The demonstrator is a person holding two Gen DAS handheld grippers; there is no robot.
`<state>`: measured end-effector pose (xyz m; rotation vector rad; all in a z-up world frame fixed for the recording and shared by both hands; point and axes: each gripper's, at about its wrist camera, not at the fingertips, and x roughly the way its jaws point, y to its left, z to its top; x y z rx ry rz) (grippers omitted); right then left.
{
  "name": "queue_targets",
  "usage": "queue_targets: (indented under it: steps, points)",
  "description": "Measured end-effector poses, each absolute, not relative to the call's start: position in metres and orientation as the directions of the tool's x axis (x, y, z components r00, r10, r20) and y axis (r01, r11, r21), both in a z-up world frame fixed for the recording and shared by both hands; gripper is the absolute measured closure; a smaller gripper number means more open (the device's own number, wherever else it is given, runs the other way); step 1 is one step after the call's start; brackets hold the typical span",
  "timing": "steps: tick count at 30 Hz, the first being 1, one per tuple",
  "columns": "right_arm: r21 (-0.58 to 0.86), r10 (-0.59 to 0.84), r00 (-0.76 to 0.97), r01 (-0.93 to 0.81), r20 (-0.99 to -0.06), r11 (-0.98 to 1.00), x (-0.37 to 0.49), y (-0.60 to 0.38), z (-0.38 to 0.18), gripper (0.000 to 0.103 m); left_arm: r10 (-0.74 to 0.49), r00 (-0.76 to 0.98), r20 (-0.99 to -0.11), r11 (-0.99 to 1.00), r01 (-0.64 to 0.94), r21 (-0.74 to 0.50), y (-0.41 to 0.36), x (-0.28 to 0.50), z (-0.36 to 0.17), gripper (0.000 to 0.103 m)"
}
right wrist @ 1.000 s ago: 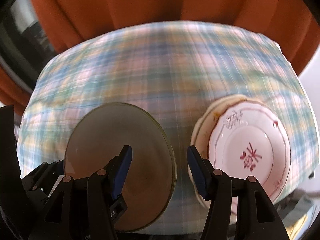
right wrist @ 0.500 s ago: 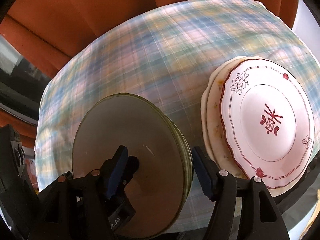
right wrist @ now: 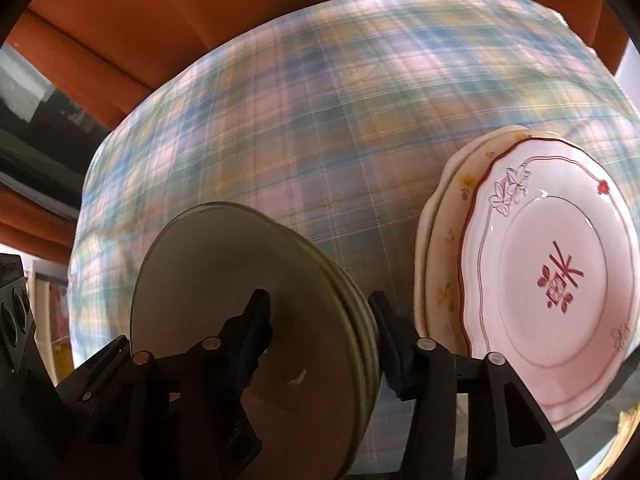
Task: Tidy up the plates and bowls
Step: 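Lift the nested bowls with both tools and carry them over the plate stack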
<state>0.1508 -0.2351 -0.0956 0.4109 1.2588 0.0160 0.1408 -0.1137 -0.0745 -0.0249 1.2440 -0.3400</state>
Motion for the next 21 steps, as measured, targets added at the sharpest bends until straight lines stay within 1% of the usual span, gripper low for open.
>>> queue_targets:
  steps: [3, 9, 12, 14, 21]
  points:
    - [0.334, 0.272, 0.305, 0.171, -0.913, 0.927, 0.153, -0.238, -0.097, 0.055, -0.228, 0.291, -0.929, 0.962, 0.215, -0.169, -0.118, 0.139, -0.073, 0.043]
    - [0.357, 0.316, 0.285, 0.105, -0.905, 0.928, 0.156, -0.240, -0.098, 0.056, -0.178, 0.280, -0.943, 0.977, 0.164, -0.136, -0.123, 0.138, -0.072, 0.044]
    - [0.346, 0.310, 0.275, 0.090, -0.910, 0.934, 0.155, -0.237, -0.097, 0.056, -0.153, 0.282, -0.947, 0.982, 0.150, -0.114, -0.123, 0.132, -0.070, 0.044]
    - [0.319, 0.289, 0.269, 0.074, -0.919, 0.945, 0.154, -0.233, -0.096, 0.056, -0.146, 0.275, -0.950, 0.984, 0.140, -0.111, -0.123, 0.131, -0.069, 0.044]
    - [0.325, 0.288, 0.274, 0.100, -0.918, 0.940, 0.148, -0.235, -0.088, 0.055, -0.161, 0.276, -0.948, 0.978, 0.172, -0.116, -0.123, 0.129, -0.058, 0.044]
